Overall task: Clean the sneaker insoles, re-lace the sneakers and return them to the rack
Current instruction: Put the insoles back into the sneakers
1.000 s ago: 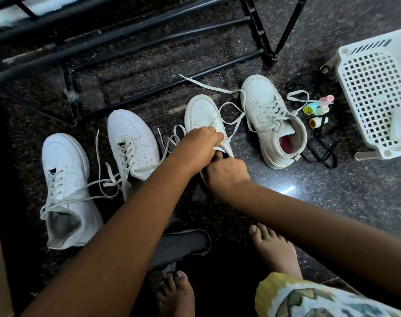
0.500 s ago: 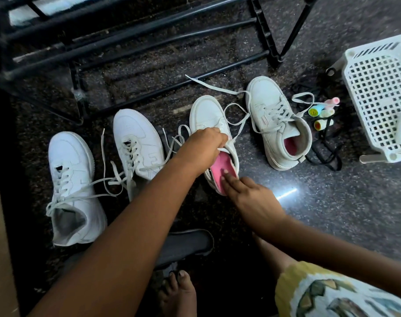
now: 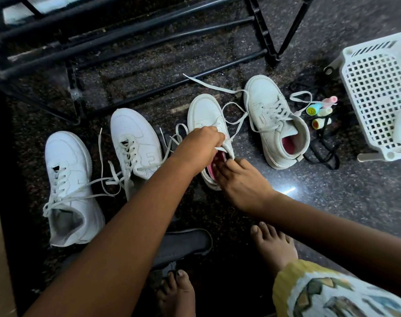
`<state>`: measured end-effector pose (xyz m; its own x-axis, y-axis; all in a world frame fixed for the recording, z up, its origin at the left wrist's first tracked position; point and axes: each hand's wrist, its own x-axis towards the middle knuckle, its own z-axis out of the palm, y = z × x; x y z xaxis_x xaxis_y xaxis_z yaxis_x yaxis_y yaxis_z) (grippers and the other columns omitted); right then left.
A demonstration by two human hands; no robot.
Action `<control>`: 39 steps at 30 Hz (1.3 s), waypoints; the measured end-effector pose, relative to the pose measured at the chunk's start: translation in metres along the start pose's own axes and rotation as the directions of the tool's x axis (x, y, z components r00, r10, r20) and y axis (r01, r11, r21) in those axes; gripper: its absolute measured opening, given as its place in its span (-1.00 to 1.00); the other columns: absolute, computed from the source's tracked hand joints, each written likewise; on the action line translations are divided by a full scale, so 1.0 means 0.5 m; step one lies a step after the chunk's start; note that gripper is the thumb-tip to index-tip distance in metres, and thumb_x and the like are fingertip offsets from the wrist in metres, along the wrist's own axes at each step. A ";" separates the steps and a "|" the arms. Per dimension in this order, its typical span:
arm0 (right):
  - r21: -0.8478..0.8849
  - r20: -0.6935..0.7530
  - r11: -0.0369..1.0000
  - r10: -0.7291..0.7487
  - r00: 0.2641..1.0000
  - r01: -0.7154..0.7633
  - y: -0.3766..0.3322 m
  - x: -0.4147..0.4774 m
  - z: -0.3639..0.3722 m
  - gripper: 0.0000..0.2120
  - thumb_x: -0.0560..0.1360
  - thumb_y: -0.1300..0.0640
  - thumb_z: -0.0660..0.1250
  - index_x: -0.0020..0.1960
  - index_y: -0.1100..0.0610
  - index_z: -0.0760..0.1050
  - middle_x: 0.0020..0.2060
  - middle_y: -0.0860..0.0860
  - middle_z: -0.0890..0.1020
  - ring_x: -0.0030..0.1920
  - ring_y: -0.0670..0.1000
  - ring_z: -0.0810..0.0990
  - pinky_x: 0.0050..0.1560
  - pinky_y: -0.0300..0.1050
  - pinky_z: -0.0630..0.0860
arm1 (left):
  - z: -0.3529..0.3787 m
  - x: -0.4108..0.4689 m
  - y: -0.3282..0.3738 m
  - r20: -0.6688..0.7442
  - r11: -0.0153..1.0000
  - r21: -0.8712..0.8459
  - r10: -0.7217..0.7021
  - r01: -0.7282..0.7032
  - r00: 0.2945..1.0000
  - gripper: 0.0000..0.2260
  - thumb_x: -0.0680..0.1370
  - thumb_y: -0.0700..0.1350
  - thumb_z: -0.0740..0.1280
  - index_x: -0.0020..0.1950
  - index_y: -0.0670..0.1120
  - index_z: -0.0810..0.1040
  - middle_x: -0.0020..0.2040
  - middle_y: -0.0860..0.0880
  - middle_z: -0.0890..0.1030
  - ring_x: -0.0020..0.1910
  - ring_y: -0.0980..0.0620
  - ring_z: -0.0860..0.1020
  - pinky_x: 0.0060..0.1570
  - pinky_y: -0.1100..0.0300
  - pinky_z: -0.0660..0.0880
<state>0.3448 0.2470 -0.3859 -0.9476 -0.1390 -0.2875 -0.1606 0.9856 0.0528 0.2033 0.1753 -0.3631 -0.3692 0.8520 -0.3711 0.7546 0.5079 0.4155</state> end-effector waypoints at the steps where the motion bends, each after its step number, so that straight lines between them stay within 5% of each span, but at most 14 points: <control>1: -0.028 0.013 1.000 -0.012 1.000 0.013 -0.001 0.005 -0.001 -0.53 0.43 0.07 0.08 0.15 0.29 0.58 0.03 0.17 0.65 0.01 0.12 0.49 0.15 -0.02 0.26 | -0.001 0.001 0.001 -0.001 1.000 0.007 0.000 0.000 1.000 -0.95 0.49 -0.26 0.30 -0.10 -0.12 0.49 -0.03 -0.12 0.52 -0.04 -0.14 0.51 -0.08 0.02 0.42; 5: -0.030 0.121 0.997 -0.070 0.990 0.074 0.001 0.020 -0.004 -0.45 0.44 -0.06 0.01 0.07 0.23 0.64 -0.10 0.09 0.68 0.00 0.11 0.57 0.33 0.06 0.18 | -0.002 0.003 0.002 0.000 1.000 0.015 -0.011 0.011 1.000 -0.96 0.50 -0.25 0.30 -0.09 -0.13 0.50 -0.02 -0.12 0.52 -0.03 -0.14 0.52 -0.10 0.05 0.40; 7: -0.012 0.203 0.997 -0.069 0.977 0.073 0.002 0.026 -0.015 -0.34 0.46 -0.17 -0.07 0.13 0.23 0.61 -0.04 0.10 0.68 0.09 0.12 0.58 0.47 0.07 -0.10 | -0.002 0.003 0.003 0.005 1.000 0.016 -0.016 0.016 1.000 -0.98 0.51 -0.23 0.31 -0.08 -0.13 0.51 -0.02 -0.11 0.53 -0.03 -0.13 0.52 -0.10 0.04 0.40; 9: -0.008 0.311 0.996 -0.085 0.947 0.092 0.007 0.030 -0.018 -0.18 0.47 -0.28 -0.24 0.34 0.25 0.44 0.20 0.15 0.58 0.35 0.14 0.40 0.36 0.01 -0.57 | -0.003 0.002 0.004 0.010 1.000 0.015 -0.026 0.025 1.000 -0.98 0.51 -0.22 0.31 -0.07 -0.13 0.51 -0.02 -0.11 0.52 -0.03 -0.13 0.52 -0.10 0.04 0.41; 11: -0.056 0.277 0.991 -0.099 0.956 0.119 0.010 0.037 -0.009 -0.08 0.43 -0.36 -0.32 0.44 0.25 0.29 0.35 0.17 0.44 0.49 0.13 0.15 0.27 0.02 -0.67 | -0.005 0.001 0.005 0.013 0.999 0.008 -0.036 0.036 0.999 -0.96 0.51 -0.23 0.31 -0.07 -0.12 0.50 -0.01 -0.10 0.52 -0.02 -0.12 0.52 -0.10 0.05 0.40; 17: -0.029 0.323 0.999 -0.007 0.946 0.017 -0.003 0.055 -0.030 -0.10 0.48 -0.42 -0.14 0.52 0.27 0.07 0.48 0.23 0.20 0.53 0.19 -0.10 0.39 0.07 -0.49 | -0.007 -0.001 0.007 -0.005 0.998 -0.009 -0.058 0.058 0.998 -0.90 0.51 -0.22 0.31 0.01 -0.13 0.54 0.03 -0.09 0.53 0.00 -0.11 0.52 -0.13 0.12 0.36; 19: -0.022 0.287 1.000 0.008 0.958 -0.002 -0.014 0.048 -0.032 -0.22 0.46 -0.38 0.07 0.34 0.24 0.44 0.30 0.21 0.49 0.44 0.20 0.23 0.47 0.10 -0.19 | -0.007 0.000 0.011 0.001 0.998 0.011 -0.055 0.055 0.998 -0.90 0.51 -0.23 0.30 0.01 -0.14 0.54 0.03 -0.10 0.52 0.01 -0.12 0.52 -0.13 0.12 0.36; 20: -0.004 0.261 1.000 -0.007 0.965 0.008 -0.023 0.042 -0.036 -0.36 0.39 -0.35 0.23 0.09 0.19 0.63 0.08 0.15 0.63 0.27 0.18 0.44 0.41 0.08 0.03 | -0.008 0.000 0.011 0.004 0.998 0.024 -0.054 0.054 0.999 -0.90 0.50 -0.23 0.30 0.00 -0.14 0.54 0.03 -0.11 0.52 0.00 -0.13 0.52 -0.14 0.10 0.37; 22: 0.067 0.142 0.998 0.003 0.990 -0.013 -0.034 0.035 -0.042 -0.57 0.27 -0.24 0.39 -0.25 0.14 0.68 -0.23 0.07 0.67 -0.06 0.11 0.58 0.16 -0.01 0.23 | -0.008 0.001 0.009 0.001 0.998 0.043 -0.055 0.055 0.999 -0.90 0.50 -0.24 0.29 -0.01 -0.15 0.53 0.01 -0.11 0.51 -0.01 -0.15 0.52 -0.16 0.10 0.35; 24: 0.103 0.160 0.994 0.015 0.987 -0.032 -0.031 0.035 -0.047 -0.64 0.37 -0.16 0.32 -0.12 0.13 0.66 -0.16 0.07 0.65 -0.07 0.09 0.57 0.13 -0.04 0.22 | -0.008 0.001 0.010 0.000 0.997 0.051 -0.057 0.057 0.998 -0.92 0.52 -0.23 0.29 -0.01 -0.14 0.53 0.02 -0.11 0.50 -0.01 -0.14 0.51 -0.16 0.12 0.33; 27: 0.204 0.167 0.975 0.054 0.984 -0.088 -0.022 0.053 -0.050 -0.52 0.52 -0.15 0.13 0.17 0.20 0.50 0.09 0.15 0.57 0.18 0.15 0.46 0.32 0.01 0.17 | -0.008 0.000 0.015 0.006 0.996 0.061 -0.066 0.066 0.998 -0.91 0.53 -0.23 0.29 0.01 -0.15 0.53 0.04 -0.11 0.50 0.01 -0.15 0.51 -0.11 0.08 0.37; 31: 0.201 0.294 0.974 0.041 0.955 -0.104 -0.021 0.072 -0.054 -0.37 0.52 -0.29 0.04 0.29 0.19 0.42 0.22 0.16 0.53 0.34 0.12 0.35 0.43 0.00 0.05 | -0.007 0.001 0.014 -0.002 0.995 0.056 -0.078 0.078 0.997 -0.89 0.53 -0.22 0.29 0.05 -0.14 0.53 0.05 -0.10 0.50 0.02 -0.14 0.51 -0.11 0.09 0.37; 39: 0.219 0.413 0.969 0.014 0.910 -0.114 -0.016 0.098 -0.056 -0.34 0.53 -0.27 0.09 0.38 0.22 0.34 0.37 0.21 0.38 0.39 0.16 0.31 0.37 -0.01 0.19 | 0.003 -0.001 0.010 -0.031 0.995 0.078 -0.060 0.062 0.998 -0.89 0.52 -0.26 0.28 0.02 -0.14 0.51 0.01 -0.10 0.48 -0.03 -0.14 0.51 -0.18 0.10 0.34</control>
<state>0.2919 0.2298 -0.3738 -0.7510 -0.0727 -0.6563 0.0131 0.9921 -0.1249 0.2079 0.1774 -0.3622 -0.4304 0.8235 -0.3696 0.7703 0.5486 0.3253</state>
